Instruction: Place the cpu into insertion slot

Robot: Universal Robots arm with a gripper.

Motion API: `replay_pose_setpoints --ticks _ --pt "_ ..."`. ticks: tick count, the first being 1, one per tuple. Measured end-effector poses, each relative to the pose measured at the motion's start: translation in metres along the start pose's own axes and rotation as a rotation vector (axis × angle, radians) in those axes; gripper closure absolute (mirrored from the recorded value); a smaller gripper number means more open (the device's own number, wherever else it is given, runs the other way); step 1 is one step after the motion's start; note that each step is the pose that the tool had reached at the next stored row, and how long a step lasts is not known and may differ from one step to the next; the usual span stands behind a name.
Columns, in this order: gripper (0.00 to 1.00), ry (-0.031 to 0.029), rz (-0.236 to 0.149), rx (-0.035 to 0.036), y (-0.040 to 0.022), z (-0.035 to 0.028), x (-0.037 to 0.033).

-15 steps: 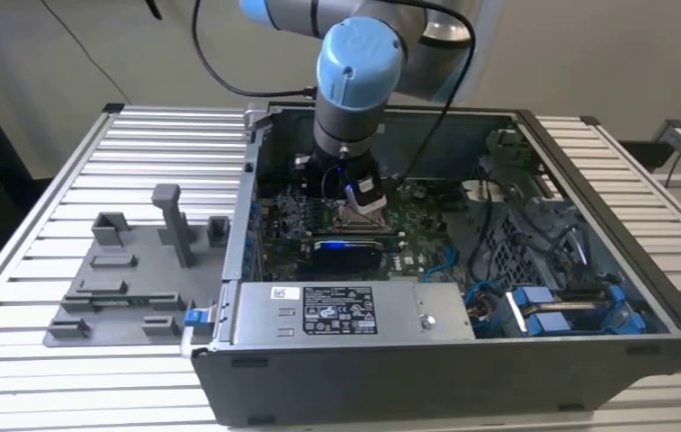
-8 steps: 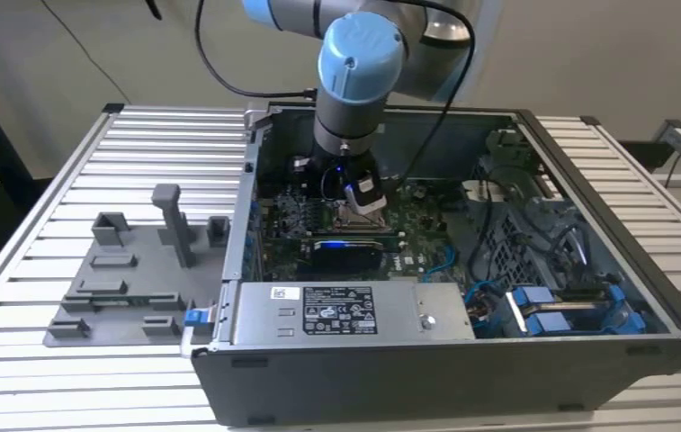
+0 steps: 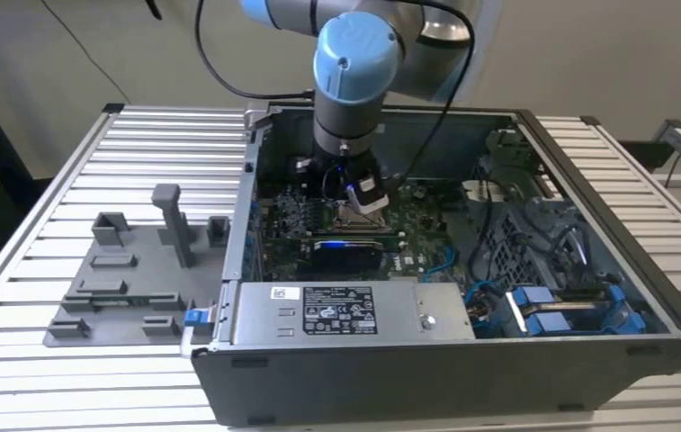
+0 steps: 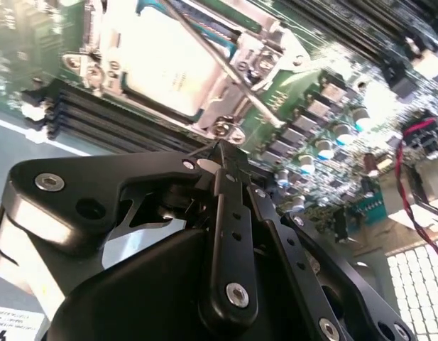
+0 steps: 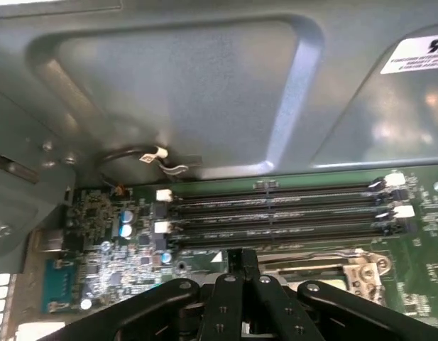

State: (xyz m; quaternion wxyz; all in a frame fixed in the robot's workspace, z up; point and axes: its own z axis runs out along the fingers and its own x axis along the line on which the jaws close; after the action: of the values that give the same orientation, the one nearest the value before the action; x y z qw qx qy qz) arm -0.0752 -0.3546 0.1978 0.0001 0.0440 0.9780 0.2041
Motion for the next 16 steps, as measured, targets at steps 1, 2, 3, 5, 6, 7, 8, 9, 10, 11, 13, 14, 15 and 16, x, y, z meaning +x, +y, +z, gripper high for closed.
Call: replay_pose_setpoints --ticks 1,2,3,5,6,7,8,9,10,11,13,14,15,16 --pt "0.89 -0.0064 -0.003 -0.0032 0.0000 0.0000 0.0000" --pt "0.89 -0.0131 -0.006 -0.0088 0.0001 0.0001 0.0000" --pt "0.89 -0.0170 -0.008 -0.0171 0.0001 0.0001 0.0000" --pt "0.89 -0.0181 -0.008 -0.0339 0.0001 0.0001 0.0003" --pt "0.89 -0.0181 -0.008 -0.0352 0.0001 0.0002 0.0005" --pt "0.89 -0.0180 -0.008 -0.0352 0.0001 0.0002 0.0006" --pt "0.89 -0.0180 -0.008 -0.0352 0.0000 0.0003 0.0006" --pt "0.89 -0.0180 -0.008 -0.0353 -0.0001 0.0004 0.0007" --pt "0.89 -0.0180 -0.008 -0.0355 -0.0001 0.0005 0.0007" --pt "0.89 -0.0180 -0.008 -0.0360 -0.0003 0.0008 0.0008" --pt "0.89 -0.0181 -0.008 -0.0368 -0.0007 0.0018 0.0011" --pt "0.89 -0.0180 -0.008 -0.0369 -0.0009 0.0023 0.0011" --pt "0.89 -0.0179 -0.008 -0.0369 -0.0010 0.0024 0.0011" --pt "0.89 -0.0178 -0.008 -0.0371 -0.0009 0.0024 0.0011"
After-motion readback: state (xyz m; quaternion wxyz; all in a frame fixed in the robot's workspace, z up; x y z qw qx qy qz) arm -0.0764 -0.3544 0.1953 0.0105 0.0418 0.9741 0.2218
